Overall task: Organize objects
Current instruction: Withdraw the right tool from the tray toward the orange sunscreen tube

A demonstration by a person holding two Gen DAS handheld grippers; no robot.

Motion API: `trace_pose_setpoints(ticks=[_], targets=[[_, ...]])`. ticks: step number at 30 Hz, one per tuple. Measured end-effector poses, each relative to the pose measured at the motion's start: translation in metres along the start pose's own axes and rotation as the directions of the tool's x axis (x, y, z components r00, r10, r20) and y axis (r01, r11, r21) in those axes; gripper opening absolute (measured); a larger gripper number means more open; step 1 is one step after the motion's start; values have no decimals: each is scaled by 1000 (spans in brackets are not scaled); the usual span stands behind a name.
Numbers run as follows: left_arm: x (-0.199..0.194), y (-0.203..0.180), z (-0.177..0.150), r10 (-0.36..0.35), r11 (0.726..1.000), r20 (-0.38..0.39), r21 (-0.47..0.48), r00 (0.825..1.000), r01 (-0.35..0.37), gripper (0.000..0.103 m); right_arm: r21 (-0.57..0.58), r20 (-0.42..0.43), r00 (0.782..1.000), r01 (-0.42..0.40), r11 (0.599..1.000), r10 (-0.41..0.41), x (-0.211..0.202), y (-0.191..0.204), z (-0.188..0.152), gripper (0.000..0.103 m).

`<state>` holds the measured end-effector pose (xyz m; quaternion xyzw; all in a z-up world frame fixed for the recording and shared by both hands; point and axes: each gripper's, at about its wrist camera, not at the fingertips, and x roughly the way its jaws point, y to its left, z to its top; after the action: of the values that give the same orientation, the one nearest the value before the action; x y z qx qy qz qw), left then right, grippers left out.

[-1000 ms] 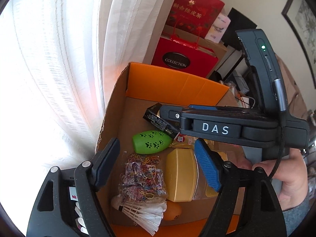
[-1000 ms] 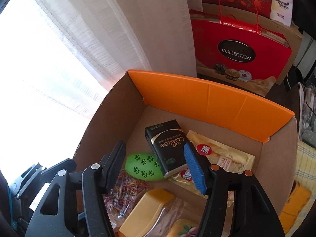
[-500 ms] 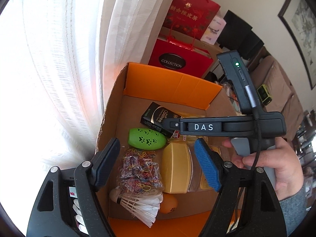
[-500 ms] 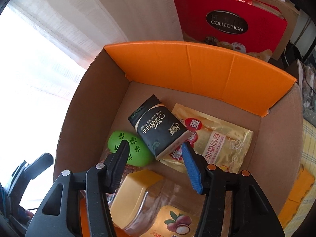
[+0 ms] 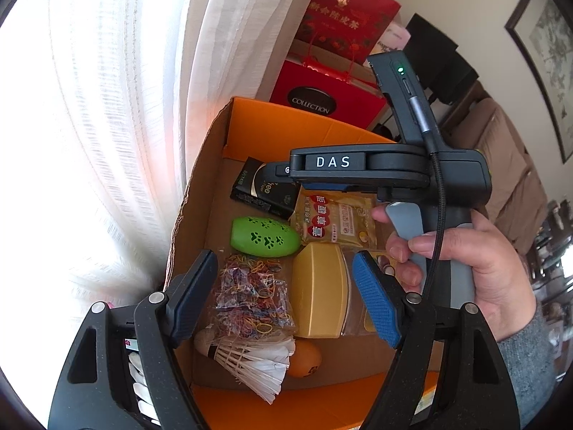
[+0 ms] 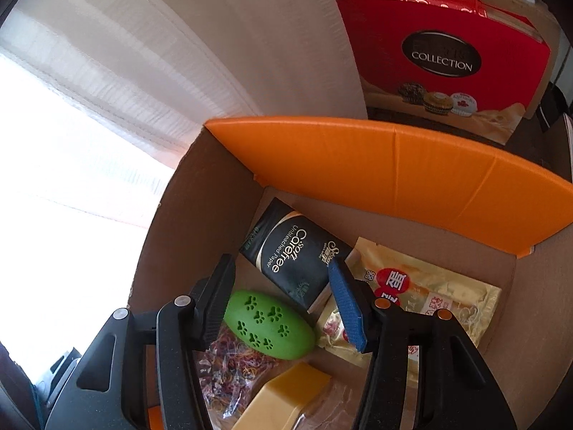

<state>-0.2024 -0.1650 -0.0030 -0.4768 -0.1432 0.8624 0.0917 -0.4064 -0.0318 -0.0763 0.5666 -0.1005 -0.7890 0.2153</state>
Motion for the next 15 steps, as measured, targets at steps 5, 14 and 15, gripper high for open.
trace_pose_setpoints(ticks=[5, 14, 15], targets=[[-7, -9, -1, -21, 1000, 22, 11, 1000, 21, 102, -27, 35, 998, 44, 999, -43, -34, -4, -8, 57], [-10, -45, -1, -12, 997, 31, 73, 999, 10, 103, -76, 160, 979, 136, 988, -123, -111, -17, -34, 65], [-10, -48, 0, -10, 997, 32, 78, 999, 8, 103, -80, 169, 976, 150, 985, -135, -120, -18, -41, 68]])
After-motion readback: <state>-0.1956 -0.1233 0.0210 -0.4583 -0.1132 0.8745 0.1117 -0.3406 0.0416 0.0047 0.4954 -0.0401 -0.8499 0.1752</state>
